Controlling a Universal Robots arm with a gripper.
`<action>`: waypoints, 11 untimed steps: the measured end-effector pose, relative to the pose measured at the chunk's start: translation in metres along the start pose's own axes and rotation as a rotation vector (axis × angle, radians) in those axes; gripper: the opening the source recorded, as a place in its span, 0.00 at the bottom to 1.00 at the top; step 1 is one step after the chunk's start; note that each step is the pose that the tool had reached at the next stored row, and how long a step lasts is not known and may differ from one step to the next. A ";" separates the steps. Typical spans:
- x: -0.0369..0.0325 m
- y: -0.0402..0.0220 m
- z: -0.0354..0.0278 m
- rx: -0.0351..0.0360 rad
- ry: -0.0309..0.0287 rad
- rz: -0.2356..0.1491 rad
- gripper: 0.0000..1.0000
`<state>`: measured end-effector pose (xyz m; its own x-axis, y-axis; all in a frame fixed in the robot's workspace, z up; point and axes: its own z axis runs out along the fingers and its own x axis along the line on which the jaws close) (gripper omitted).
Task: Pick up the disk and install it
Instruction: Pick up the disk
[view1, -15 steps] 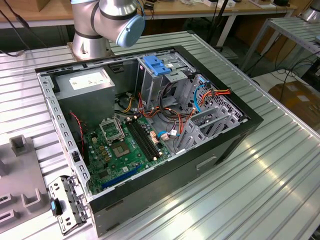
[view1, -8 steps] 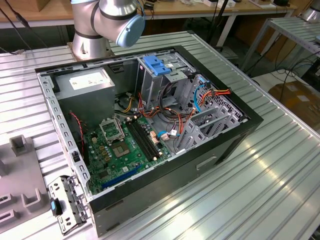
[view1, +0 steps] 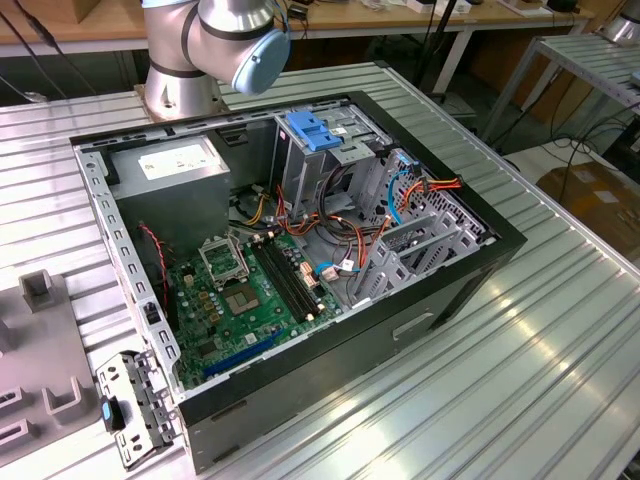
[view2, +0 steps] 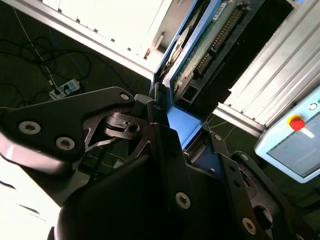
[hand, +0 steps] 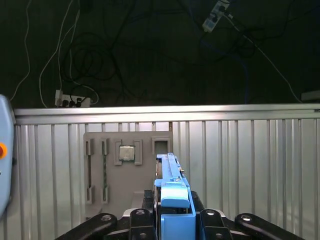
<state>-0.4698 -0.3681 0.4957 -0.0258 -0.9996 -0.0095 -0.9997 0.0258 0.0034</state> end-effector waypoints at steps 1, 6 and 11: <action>0.0000 0.0000 -0.0014 -0.0001 0.0000 0.000 0.37; -0.0001 0.0000 -0.0048 -0.0001 -0.0001 0.000 0.37; -0.0001 -0.0024 -0.0049 0.0000 0.0000 0.000 0.37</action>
<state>-0.4674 -0.3682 0.5006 -0.0257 -0.9996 -0.0095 -0.9997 0.0257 0.0034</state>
